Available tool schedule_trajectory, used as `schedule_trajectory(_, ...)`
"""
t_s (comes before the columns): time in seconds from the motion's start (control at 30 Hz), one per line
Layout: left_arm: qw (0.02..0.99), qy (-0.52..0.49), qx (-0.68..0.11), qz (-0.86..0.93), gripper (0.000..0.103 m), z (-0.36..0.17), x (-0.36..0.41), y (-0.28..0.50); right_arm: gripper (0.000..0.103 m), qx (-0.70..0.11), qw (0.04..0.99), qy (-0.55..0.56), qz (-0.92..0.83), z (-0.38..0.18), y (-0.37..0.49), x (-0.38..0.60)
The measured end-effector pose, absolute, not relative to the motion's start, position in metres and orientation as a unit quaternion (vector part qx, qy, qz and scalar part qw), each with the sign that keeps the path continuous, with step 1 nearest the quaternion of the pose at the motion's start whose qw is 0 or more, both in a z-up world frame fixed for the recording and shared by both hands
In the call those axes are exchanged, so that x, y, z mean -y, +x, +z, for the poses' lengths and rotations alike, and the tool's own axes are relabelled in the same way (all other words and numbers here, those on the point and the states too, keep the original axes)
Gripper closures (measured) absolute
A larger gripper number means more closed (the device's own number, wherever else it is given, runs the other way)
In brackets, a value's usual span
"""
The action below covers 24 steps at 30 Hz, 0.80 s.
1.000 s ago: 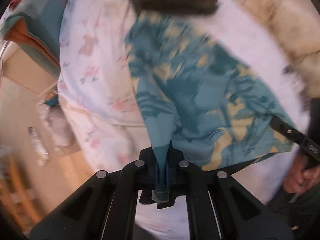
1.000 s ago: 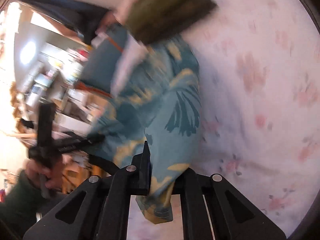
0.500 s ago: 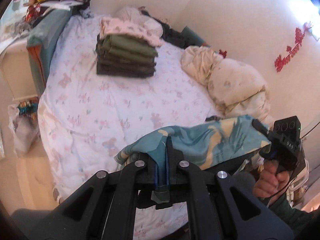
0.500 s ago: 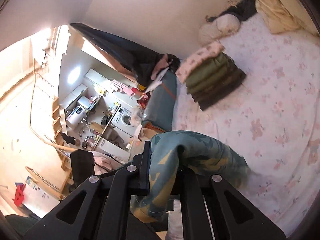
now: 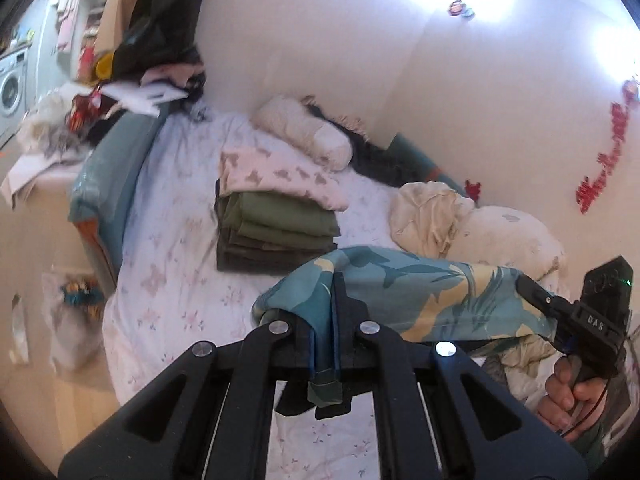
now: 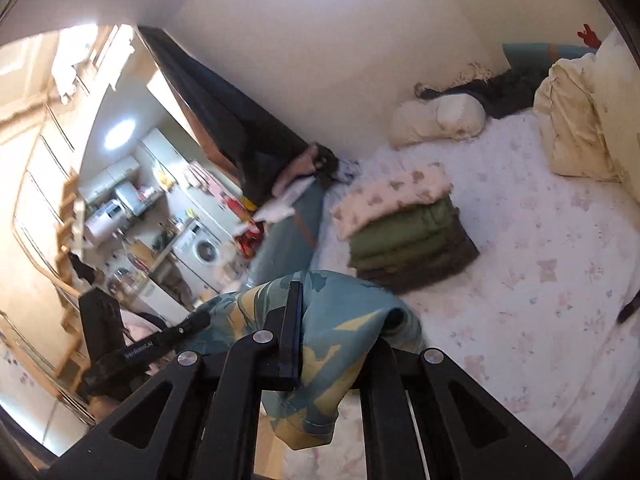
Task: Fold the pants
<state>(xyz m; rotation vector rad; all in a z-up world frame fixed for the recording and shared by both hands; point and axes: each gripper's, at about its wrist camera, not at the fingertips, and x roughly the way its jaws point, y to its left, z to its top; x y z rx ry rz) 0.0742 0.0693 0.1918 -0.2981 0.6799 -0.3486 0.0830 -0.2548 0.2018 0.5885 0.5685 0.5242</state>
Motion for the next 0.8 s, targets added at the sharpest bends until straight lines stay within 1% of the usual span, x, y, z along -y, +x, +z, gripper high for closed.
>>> schedule_trajectory(0.1,0.908,-0.138,-0.356,-0.173,0.098,0.159,-0.072,0.057,0.096,-0.284,0.880,0.279,0.258,0.178,0.068,0.256)
schedule_trajectory(0.17,0.888,-0.149,-0.398,-0.176,0.098,0.115,-0.074,0.042,0.096,-0.315,0.870,0.281,0.255,0.144,0.054,0.258)
schedule_trajectory(0.2,0.874,-0.145,-0.431,-0.171,0.098,0.087,-0.072,0.036,0.096,-0.339,0.862,0.284,0.248,0.119,0.047,0.260)
schedule_trajectory(0.27,0.839,-0.129,-0.505,-0.153,0.098,0.022,-0.063,0.024,0.096,-0.406,0.839,0.285,0.226,0.057,0.037,0.260)
schedule_trajectory(0.33,0.809,-0.087,-0.568,-0.120,0.099,-0.040,-0.049,0.012,0.096,-0.475,0.806,0.289,0.204,-0.004,0.031,0.258)
schedule_trajectory(0.43,0.761,-0.015,-0.643,-0.088,0.099,-0.102,-0.032,-0.001,0.095,-0.596,0.752,0.238,0.152,-0.087,0.015,0.240)
schedule_trajectory(0.47,0.749,-0.001,-0.657,-0.084,0.097,-0.111,-0.030,-0.004,0.090,-0.623,0.737,0.226,0.134,-0.102,0.009,0.237)
schedule_trajectory(0.53,0.725,0.055,-0.683,-0.068,0.095,-0.130,-0.030,-0.008,0.085,-0.666,0.716,0.190,0.089,-0.120,0.001,0.236)
schedule_trajectory(0.57,0.727,0.065,-0.681,-0.055,0.095,-0.132,-0.034,-0.009,0.081,-0.674,0.714,0.172,0.077,-0.121,-0.001,0.236)
schedule_trajectory(0.63,0.740,0.090,-0.667,-0.011,0.091,-0.127,-0.047,-0.006,0.069,-0.676,0.725,0.123,0.041,-0.112,-0.003,0.240)
schedule_trajectory(0.67,0.750,0.096,-0.654,0.005,0.084,-0.121,-0.051,-0.005,0.054,-0.669,0.736,0.099,0.018,-0.103,-0.003,0.243)
schedule_trajectory(0.7,0.768,0.096,-0.633,0.017,0.078,-0.111,-0.054,-0.003,0.048,-0.655,0.751,0.082,0.004,-0.091,-0.003,0.245)
schedule_trajectory(0.73,0.787,0.094,-0.609,0.018,0.076,-0.100,-0.053,-0.003,0.048,-0.632,0.773,0.063,-0.006,-0.078,-0.003,0.246)
schedule_trajectory(0.8,0.813,0.089,-0.575,-0.003,0.064,-0.086,-0.044,-0.005,0.048,-0.592,0.806,0.027,-0.007,-0.059,-0.001,0.243)
